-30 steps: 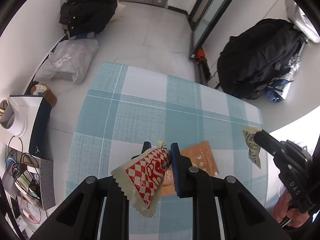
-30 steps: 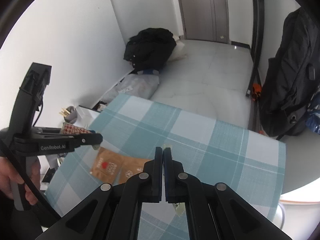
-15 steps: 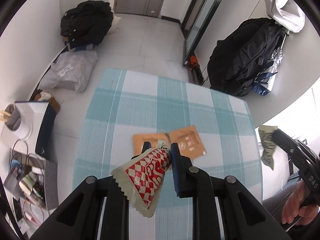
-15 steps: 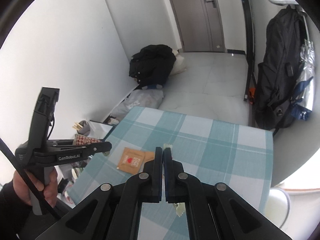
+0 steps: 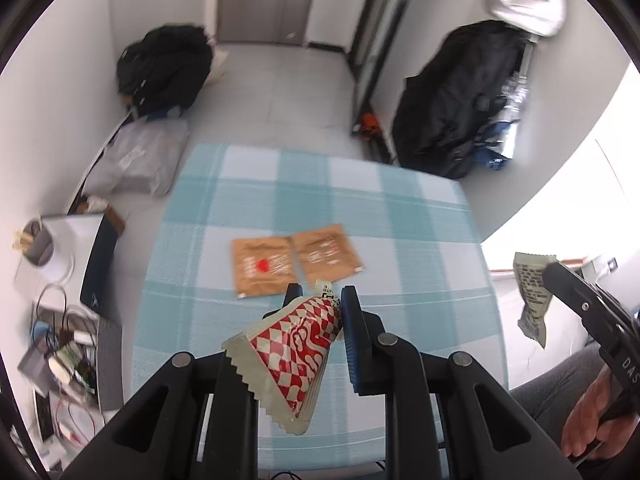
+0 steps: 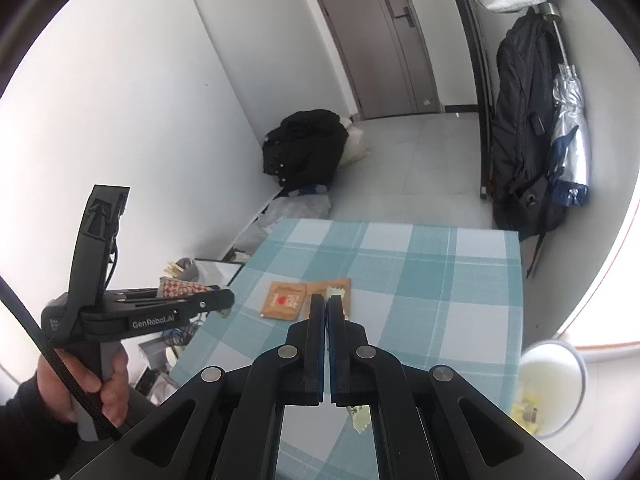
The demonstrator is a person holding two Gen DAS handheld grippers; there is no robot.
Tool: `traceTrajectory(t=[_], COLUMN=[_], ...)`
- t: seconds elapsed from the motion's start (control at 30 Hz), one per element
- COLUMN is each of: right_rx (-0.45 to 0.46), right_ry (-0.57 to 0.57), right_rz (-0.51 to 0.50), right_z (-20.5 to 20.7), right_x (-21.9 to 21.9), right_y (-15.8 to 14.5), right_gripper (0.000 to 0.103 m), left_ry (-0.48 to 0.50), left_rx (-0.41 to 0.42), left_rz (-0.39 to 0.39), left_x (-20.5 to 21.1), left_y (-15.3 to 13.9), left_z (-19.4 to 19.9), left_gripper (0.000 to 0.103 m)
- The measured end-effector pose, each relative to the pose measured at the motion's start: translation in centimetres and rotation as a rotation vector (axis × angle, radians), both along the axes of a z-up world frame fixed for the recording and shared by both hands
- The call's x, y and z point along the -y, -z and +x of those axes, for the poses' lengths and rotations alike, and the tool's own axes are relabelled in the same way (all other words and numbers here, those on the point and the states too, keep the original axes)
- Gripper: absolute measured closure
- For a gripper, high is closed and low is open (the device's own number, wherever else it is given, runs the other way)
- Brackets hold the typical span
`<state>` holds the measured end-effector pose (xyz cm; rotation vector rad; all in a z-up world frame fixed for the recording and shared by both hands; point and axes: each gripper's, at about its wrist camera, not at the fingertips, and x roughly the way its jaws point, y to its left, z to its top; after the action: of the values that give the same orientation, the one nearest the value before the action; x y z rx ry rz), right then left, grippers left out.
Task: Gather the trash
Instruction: 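Carry both candy wrappers in both grippers over the white bin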
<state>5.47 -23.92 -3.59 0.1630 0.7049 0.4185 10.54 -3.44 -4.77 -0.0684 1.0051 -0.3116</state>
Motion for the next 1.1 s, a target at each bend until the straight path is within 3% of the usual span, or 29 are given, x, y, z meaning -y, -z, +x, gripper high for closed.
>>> traceTrajectory(t=[0.27,0.73,0.93,1.1], right_rx=[0.067,0.127,0.138,0.103], right_ry=[0.039,0.236,0.355,0.435], right_rz=[0.026,0.051,0.071,0.081], right_z=[-2.4,-3.0,-3.3,-3.4], right_x=[3.7,16.4,22.9,27.3], right_y=[-2.5,-7.3,-7.7,-5.8], right_gripper=[0.102,0.102,0.102,0.102], left_ry=[0.071,0.239,0.337,0.436], left_rx=[0.036,0.026,-0.013,-0.084], left_rz=[0.006,-0.076,-0.099,-0.084], left_x=[4.6,16.0,22.0,27.8], left_y=[-2.4,-5.2,-4.3,-1.6], left_z=[-0.4,1.3,2.4,3.2], left_gripper=[0.088,0.088,0.088,0.088])
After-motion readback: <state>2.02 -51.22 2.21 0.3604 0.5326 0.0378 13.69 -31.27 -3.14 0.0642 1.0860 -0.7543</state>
